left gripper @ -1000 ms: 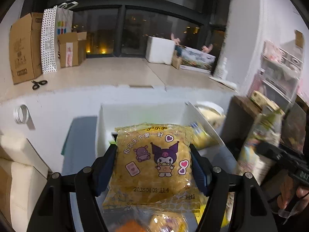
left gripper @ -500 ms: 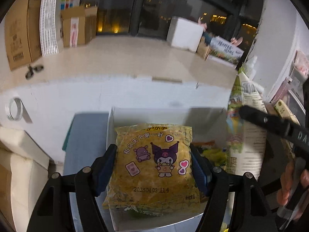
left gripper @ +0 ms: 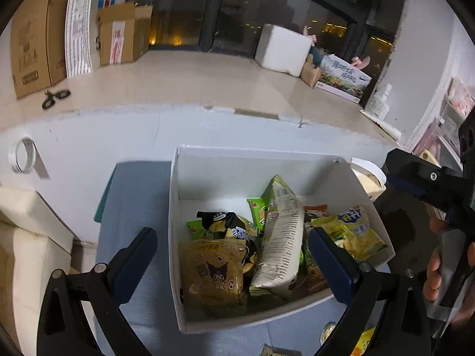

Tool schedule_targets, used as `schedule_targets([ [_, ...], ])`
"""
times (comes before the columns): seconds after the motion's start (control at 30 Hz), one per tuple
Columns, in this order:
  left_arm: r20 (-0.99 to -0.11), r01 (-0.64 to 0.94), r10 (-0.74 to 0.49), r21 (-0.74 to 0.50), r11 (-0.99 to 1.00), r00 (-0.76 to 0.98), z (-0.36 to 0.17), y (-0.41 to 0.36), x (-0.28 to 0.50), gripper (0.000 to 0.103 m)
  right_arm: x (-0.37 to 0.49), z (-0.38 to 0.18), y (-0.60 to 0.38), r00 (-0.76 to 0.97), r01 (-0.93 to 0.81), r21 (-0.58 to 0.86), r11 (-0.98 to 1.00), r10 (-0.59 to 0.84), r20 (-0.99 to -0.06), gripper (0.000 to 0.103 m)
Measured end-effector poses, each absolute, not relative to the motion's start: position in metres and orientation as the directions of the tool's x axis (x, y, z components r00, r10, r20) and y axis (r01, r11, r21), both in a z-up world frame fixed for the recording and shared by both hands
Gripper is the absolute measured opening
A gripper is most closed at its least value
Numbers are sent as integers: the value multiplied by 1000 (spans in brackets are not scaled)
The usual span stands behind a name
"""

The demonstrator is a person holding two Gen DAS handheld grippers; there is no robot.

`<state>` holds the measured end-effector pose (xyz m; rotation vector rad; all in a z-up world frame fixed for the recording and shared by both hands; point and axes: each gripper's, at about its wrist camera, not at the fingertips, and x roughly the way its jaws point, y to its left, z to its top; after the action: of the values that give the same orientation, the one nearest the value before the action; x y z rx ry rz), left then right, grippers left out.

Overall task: Organize snacks
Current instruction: 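Lower both held snacks into the white box and open both tools, then grasp the clear jelly cup with the right tool and lift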

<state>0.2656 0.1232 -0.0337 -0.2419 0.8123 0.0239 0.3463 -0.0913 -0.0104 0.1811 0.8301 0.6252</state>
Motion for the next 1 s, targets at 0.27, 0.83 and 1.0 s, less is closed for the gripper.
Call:
schedule_targets([
  [0.27, -697, 9, -80, -106, 994, 713, -1, 96, 196, 103, 287, 7, -116, 541, -568, 298, 767, 621, -568, 103],
  [0.83, -674, 19, -131, -172, 985, 727, -22, 77, 64, 103, 136, -81, -218, 527, -576, 228, 785, 569, -631, 103],
  [1.0, -699, -2, -137, -194, 981, 701, -43, 70, 60, 103, 114, -119, -220, 525, -543, 239, 805, 548, -652, 103],
])
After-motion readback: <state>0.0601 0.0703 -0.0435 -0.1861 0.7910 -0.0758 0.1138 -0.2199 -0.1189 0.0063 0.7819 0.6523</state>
